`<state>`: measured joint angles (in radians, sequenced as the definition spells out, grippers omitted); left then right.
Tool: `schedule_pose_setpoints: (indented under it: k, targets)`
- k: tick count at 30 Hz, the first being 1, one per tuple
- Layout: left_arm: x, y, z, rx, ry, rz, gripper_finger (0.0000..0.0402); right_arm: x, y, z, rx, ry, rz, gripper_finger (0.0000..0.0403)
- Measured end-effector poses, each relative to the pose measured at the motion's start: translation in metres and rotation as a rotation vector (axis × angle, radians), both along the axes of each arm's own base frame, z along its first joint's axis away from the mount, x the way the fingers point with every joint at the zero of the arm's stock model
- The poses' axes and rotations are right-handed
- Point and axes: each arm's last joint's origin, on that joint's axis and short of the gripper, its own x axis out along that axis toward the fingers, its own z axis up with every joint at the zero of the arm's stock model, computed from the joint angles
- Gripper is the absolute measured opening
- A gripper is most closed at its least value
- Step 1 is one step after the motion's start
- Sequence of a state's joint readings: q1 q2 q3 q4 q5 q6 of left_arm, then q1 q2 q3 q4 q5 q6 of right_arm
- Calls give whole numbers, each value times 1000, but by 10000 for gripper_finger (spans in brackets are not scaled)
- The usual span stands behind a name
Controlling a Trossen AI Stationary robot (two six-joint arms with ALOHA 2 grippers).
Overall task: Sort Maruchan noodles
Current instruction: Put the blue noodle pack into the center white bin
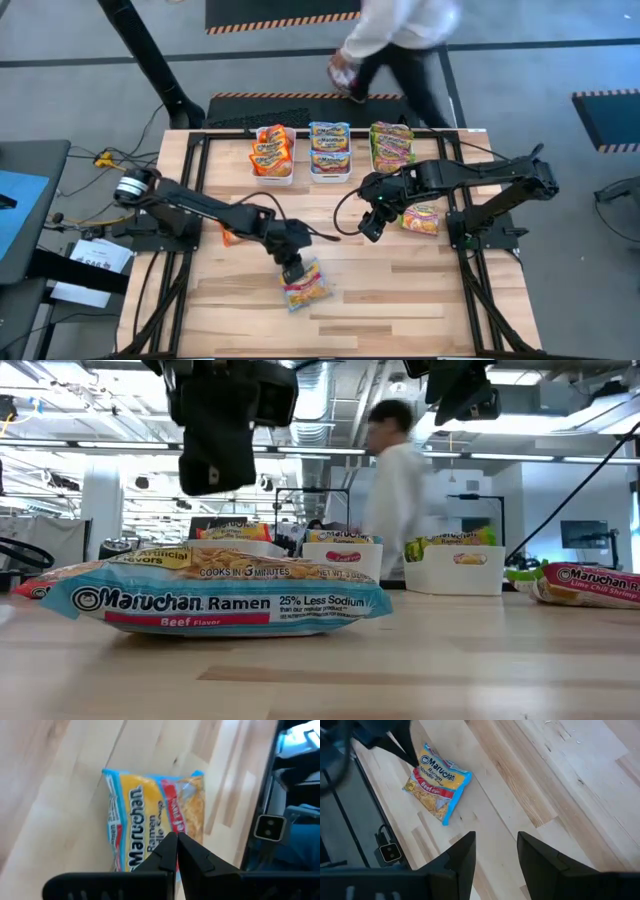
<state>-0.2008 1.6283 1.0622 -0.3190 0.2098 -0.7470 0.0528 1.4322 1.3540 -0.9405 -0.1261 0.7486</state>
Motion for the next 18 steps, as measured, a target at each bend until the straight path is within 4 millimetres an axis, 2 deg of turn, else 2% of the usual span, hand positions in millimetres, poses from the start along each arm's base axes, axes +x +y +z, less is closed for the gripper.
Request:
schedule_pose_setpoints:
  k: [4, 10, 18]
  targets:
    - [-3, 0, 10, 31, -53, -45, 0, 0, 0, 0, 0, -3, 0, 169]
    - [6, -3, 17, -48, -172, -153, 5, 0, 0, 0, 2, -3, -2, 168]
    - [9, 10, 19, -142, -187, -189, 77, 0, 7, 0, 1, -3, 20, 168]
